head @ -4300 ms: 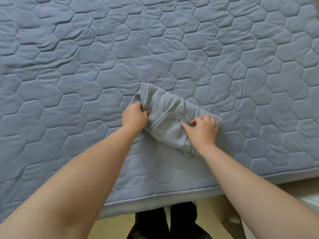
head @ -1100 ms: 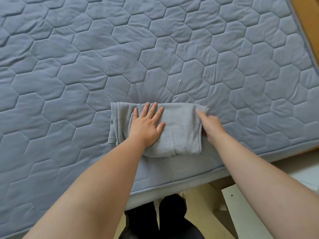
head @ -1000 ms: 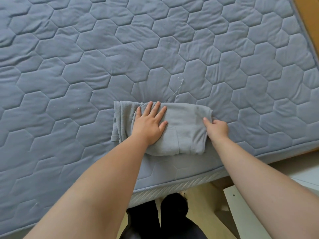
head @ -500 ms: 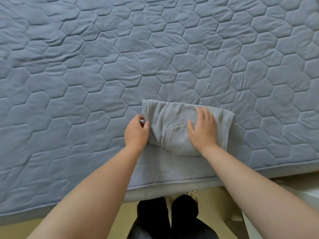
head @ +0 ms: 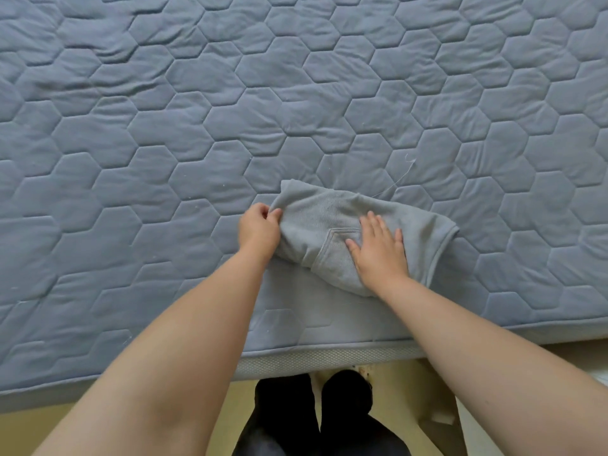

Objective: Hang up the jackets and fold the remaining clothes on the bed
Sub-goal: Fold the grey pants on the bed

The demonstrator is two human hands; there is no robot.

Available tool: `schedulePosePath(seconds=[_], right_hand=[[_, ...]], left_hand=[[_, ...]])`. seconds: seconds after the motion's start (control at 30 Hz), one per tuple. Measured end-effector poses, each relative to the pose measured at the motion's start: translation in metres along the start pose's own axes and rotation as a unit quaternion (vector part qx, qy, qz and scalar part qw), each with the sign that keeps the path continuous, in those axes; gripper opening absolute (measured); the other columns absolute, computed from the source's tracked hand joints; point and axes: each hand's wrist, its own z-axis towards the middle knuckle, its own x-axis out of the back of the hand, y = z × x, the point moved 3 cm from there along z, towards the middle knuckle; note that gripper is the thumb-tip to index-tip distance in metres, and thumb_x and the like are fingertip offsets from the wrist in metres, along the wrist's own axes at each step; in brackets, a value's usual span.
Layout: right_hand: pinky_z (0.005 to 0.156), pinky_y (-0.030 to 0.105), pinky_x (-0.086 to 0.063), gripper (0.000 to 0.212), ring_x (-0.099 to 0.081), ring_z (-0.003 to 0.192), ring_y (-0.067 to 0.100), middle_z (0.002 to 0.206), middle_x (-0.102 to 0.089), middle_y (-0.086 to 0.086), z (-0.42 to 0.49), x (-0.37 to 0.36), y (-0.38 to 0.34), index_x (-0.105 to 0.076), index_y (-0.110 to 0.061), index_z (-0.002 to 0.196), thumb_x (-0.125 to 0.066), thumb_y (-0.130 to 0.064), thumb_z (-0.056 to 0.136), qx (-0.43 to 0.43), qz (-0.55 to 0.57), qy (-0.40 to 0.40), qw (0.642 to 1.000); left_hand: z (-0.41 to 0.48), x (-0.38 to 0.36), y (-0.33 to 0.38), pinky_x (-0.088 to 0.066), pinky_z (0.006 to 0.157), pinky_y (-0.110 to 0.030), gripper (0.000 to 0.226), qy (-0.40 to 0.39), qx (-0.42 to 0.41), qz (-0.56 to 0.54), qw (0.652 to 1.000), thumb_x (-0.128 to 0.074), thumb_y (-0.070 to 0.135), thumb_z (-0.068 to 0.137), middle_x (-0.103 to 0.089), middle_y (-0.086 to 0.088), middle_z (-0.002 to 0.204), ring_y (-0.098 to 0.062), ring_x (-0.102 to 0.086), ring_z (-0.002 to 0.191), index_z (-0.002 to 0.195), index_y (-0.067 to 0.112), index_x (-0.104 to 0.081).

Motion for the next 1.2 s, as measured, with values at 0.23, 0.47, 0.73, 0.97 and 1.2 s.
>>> schedulePosePath(seconds=[0.23,0.47,0.73,0.97,1.2], right_hand=[[0.114,0.045,-0.019,0.066,-0.030,0.138,0.034,0.148,-0.035,0.021,-0.014,0.025,0.035,-0.042,-0.004,0.137,-0.064,-0.041,0.086,-0.055,0.095,0.251,0.962],[0.100,0.038,-0.047,0.083,-0.057,0.114,0.026,0.124,-0.057,0.009,-0.026,-0.004,0.085,-0.047,0.002,0.130,-0.078,-0.049,0.072,-0.406,0.615,0.073,0.672],[0.085,0.044,-0.052,0.042,-0.065,0.103,0.028,0.110,-0.070,0.010,-0.054,0.025,0.093,-0.067,-0.014,0.114,-0.073,-0.036,0.078,-0.337,0.752,-0.097,0.559],[0.063,0.029,-0.059,0.030,-0.072,0.073,0.018,0.085,-0.075,0.005,-0.101,0.149,0.128,-0.064,-0.013,0.111,-0.054,-0.035,0.093,-0.246,0.794,-0.013,0.556],[0.053,0.023,-0.057,0.035,-0.072,0.065,0.016,0.078,-0.074,0.008,-0.201,0.289,0.165,-0.064,-0.009,0.099,-0.042,-0.036,0.099,-0.164,0.840,0.069,0.513]], left_hand=[[-0.012,-0.019,0.002,-0.038,0.081,-0.031,0.046,-0.078,0.048,0.042,0.995,-0.053,0.040,0.094,-0.056,-0.009,0.123,-0.029,-0.053,0.113,0.125,0.007,-0.044],[-0.018,-0.027,0.001,-0.051,0.079,-0.031,0.050,-0.239,0.174,-0.147,0.944,-0.077,0.042,0.076,-0.062,0.002,0.102,-0.016,-0.061,0.093,0.113,0.016,-0.054],[-0.046,-0.021,0.029,-0.054,0.064,-0.028,0.030,-0.256,0.199,-0.236,0.916,-0.063,0.026,0.089,-0.068,-0.005,0.096,-0.018,-0.065,0.080,0.114,0.010,-0.059],[-0.095,-0.019,0.134,-0.053,0.047,-0.025,0.032,-0.288,0.203,-0.286,0.891,-0.059,0.023,0.092,-0.068,-0.005,0.093,-0.018,-0.064,0.076,0.121,0.010,-0.060],[-0.191,-0.014,0.282,-0.050,0.038,-0.021,0.011,-0.298,0.196,-0.338,0.871,-0.059,0.021,0.092,-0.065,-0.005,0.069,-0.017,-0.059,0.067,0.088,0.011,-0.060]])
